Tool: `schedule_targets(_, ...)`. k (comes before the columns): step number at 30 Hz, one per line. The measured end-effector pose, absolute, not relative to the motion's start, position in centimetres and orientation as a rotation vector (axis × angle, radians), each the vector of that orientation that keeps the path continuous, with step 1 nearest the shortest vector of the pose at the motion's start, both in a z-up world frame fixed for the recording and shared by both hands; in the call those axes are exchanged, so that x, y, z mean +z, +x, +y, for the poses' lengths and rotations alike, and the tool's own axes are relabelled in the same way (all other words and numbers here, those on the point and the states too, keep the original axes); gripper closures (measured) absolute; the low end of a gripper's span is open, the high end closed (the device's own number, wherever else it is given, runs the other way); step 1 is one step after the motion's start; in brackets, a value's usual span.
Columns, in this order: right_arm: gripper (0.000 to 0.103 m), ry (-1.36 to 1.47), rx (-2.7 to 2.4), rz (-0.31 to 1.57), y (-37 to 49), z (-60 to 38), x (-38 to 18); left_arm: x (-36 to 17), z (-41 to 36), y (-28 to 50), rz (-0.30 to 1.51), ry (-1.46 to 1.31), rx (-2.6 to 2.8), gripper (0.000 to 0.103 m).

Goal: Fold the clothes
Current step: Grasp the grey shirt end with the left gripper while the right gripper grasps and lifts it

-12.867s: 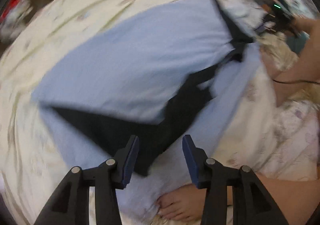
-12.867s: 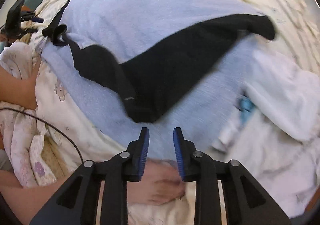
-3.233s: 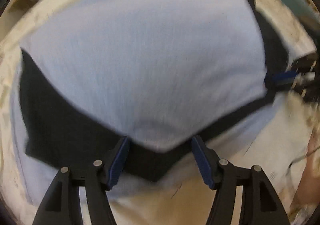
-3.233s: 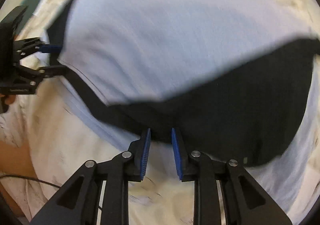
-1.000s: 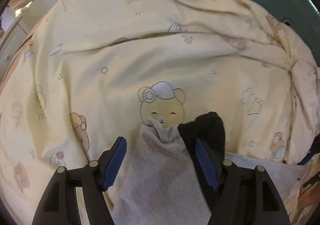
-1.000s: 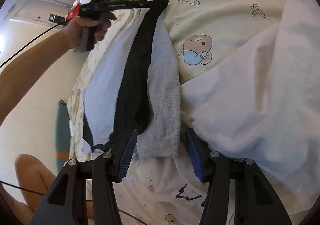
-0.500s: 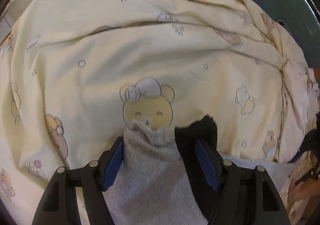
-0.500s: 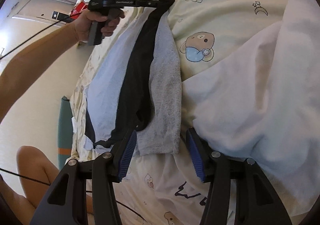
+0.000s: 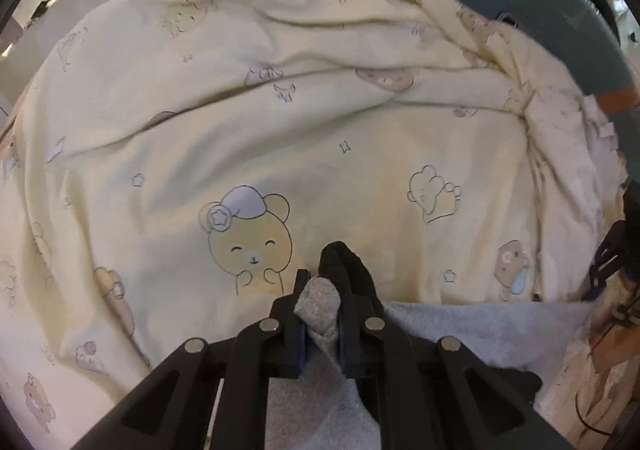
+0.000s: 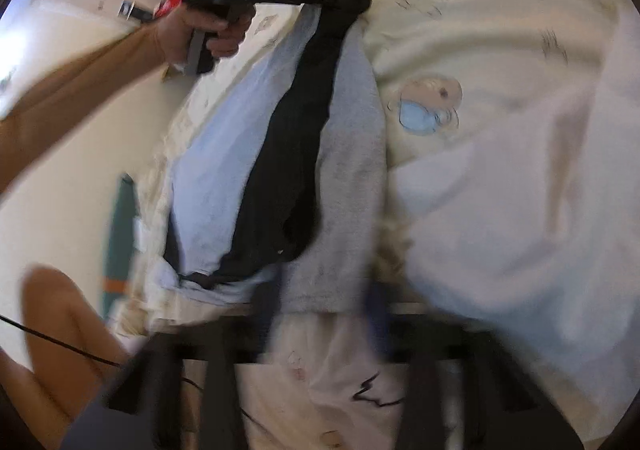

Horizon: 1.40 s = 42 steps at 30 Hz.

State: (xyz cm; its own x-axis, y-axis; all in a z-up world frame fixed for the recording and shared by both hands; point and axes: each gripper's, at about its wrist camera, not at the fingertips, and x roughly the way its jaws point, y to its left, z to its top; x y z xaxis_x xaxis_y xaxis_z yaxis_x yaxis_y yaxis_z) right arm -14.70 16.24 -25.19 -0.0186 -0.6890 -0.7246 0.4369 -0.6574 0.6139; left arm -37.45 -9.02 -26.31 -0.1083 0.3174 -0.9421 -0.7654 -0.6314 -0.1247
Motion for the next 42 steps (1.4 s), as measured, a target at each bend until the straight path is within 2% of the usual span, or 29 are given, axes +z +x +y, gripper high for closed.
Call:
schedule_targets(4,0.099,1.482,-1.828,-0.206,-14.6,15.7,-25.2,-24.8,-9.8,-36.9,0.531,-1.379,1.845,0.092)
schedule_targets(13,0.099,1.283,-1.781,0.001,-13.4,10.5,-15.4,-19.9,-13.9,-34.8,0.548,-1.321,1.904,0.092)
schedule_targets(19,0.099,1.237,-1.688,0.178,-12.3,4.2,-11.1,-15.6,-20.6,-31.4,0.526,-1.282,1.997,0.092)
schedule_targets(22,0.099,1.247,-1.684,0.328,-11.2,1.6,-9.6,-14.1,-24.2,-29.5,0.472,-1.265,2.082,0.092)
schedule_targets(29,0.099,1.260,-1.616,0.377,-10.4,-1.4,-7.1,-11.8,-28.7,-26.1,0.400,-1.204,2.161,0.092)
schedule_targets(34,0.099,1.199,-1.497,0.429,-6.8,-7.7,-4.9,-10.2,-33.1,-23.1,0.363,-1.122,2.231,0.092)
schedule_targets(42,0.099,1.133,-1.322,0.427,-0.2,-18.8,-5.0,-11.1,-44.7,-16.1,0.337,-1.159,2.317,0.090)
